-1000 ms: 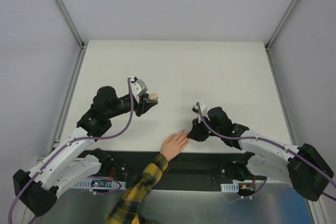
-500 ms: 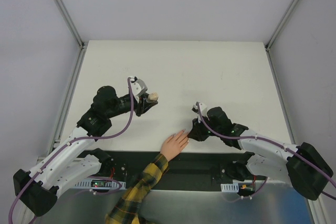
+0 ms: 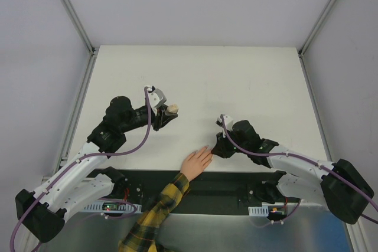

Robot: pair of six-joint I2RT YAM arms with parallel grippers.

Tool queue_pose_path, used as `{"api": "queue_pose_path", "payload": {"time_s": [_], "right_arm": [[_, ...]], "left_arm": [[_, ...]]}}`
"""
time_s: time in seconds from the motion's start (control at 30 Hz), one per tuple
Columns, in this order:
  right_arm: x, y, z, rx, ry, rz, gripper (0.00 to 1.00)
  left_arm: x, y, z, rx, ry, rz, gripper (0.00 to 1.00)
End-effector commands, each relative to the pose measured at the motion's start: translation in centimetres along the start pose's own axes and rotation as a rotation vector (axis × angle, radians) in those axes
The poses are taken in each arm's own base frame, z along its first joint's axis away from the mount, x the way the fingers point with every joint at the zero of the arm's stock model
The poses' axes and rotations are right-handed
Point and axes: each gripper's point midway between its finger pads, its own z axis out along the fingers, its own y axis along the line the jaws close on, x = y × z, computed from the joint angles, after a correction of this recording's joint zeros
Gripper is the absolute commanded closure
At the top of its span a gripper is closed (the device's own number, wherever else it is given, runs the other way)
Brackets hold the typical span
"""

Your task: Paint the nails

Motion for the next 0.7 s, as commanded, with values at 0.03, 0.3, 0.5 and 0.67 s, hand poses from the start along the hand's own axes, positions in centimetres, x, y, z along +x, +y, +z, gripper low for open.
{"api": "queue_pose_path", "payload": {"time_s": [0.03,0.3,0.5,0.67], "right_arm": [[-1.4,0.0,0.4,0.008,-0.045,-0.009,1.00],[-1.7,-0.2,0.2,0.024,-0.057,-0.013,1.00],[-2.1,-0.3,-0.4,0.038,-0.077,-0.020,1.00],[-1.8,0.4,-0.9,0.004,-0.073,-0.013,1.00]], "left_arm": [[-1.6,-0.1,0.1,0.015,-0.050,0.018,1.00],[-1.6,-0.1,0.1,0.018,-0.049,0.015,1.00],[-1.7,-0.1,0.1,0.017,-0.052,0.015,1.00],[-1.7,-0.1,0.0,0.016,-0.055,0.017,1.00]]}}
